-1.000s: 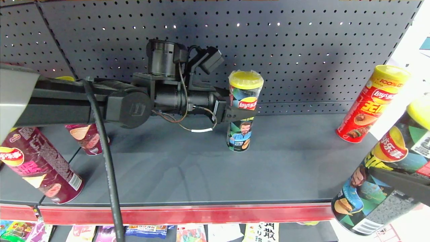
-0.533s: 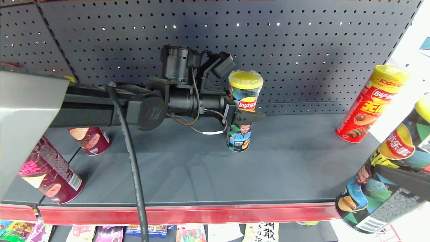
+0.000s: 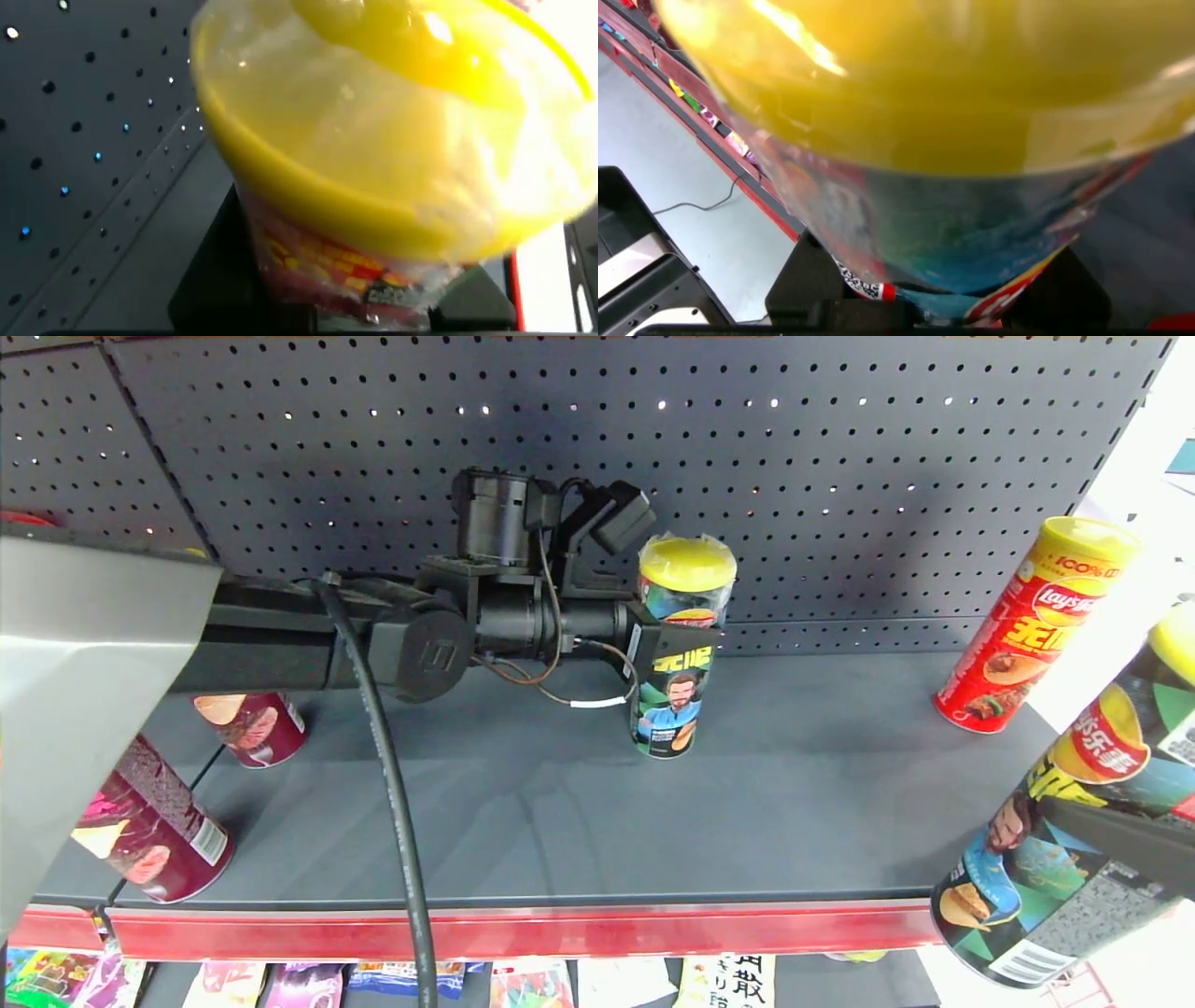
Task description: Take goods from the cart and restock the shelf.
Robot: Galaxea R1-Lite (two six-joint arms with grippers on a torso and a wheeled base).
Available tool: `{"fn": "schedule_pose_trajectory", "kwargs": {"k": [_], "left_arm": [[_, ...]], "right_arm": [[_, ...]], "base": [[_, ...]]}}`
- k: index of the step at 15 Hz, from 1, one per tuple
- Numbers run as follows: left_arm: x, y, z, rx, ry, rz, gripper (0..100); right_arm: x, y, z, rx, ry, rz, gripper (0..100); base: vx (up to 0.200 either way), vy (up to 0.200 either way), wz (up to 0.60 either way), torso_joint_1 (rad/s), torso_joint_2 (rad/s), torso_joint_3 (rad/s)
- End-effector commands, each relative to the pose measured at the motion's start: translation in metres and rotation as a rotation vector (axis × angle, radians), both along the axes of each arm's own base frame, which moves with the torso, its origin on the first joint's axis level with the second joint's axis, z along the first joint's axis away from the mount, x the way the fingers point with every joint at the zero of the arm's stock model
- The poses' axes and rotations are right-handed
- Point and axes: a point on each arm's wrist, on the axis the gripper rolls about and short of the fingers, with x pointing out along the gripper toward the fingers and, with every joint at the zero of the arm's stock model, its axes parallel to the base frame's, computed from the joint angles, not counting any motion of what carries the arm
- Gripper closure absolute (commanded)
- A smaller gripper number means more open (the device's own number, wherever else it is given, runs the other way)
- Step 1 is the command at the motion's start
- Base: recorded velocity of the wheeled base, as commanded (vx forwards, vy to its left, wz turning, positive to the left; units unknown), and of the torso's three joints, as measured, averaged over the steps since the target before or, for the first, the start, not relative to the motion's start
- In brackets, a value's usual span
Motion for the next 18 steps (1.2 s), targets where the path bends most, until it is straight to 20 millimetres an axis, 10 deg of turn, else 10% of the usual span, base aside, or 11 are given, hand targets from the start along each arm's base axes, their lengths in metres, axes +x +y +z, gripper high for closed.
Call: {"fn": "schedule_pose_trajectory", "kwargs": {"k": [1,10,18], "left_arm": [[-0.012,0.008,0.007,0.003,0.014,0.000,100],[-0.096,0.056,0.021,0.017,0.098,-0.010,100],[-0.122,0.059,-0.004,0.018,0.092,-0.042,100]], "right_arm": [[0.000,0.000,0.000,0.000,0.000,0.001,100],[0.001,0.000,0.000,0.001,0.000,0.003,100],[0.000,0.000,0.002,0.002,-0.008,0.004,100]], "base": [[0.000,0.000,0.00,0.000,0.00,0.000],[0.000,0.000,0.00,0.000,0.00,0.000],[0.000,0.000,0.00,0.000,0.00,0.000]]}}
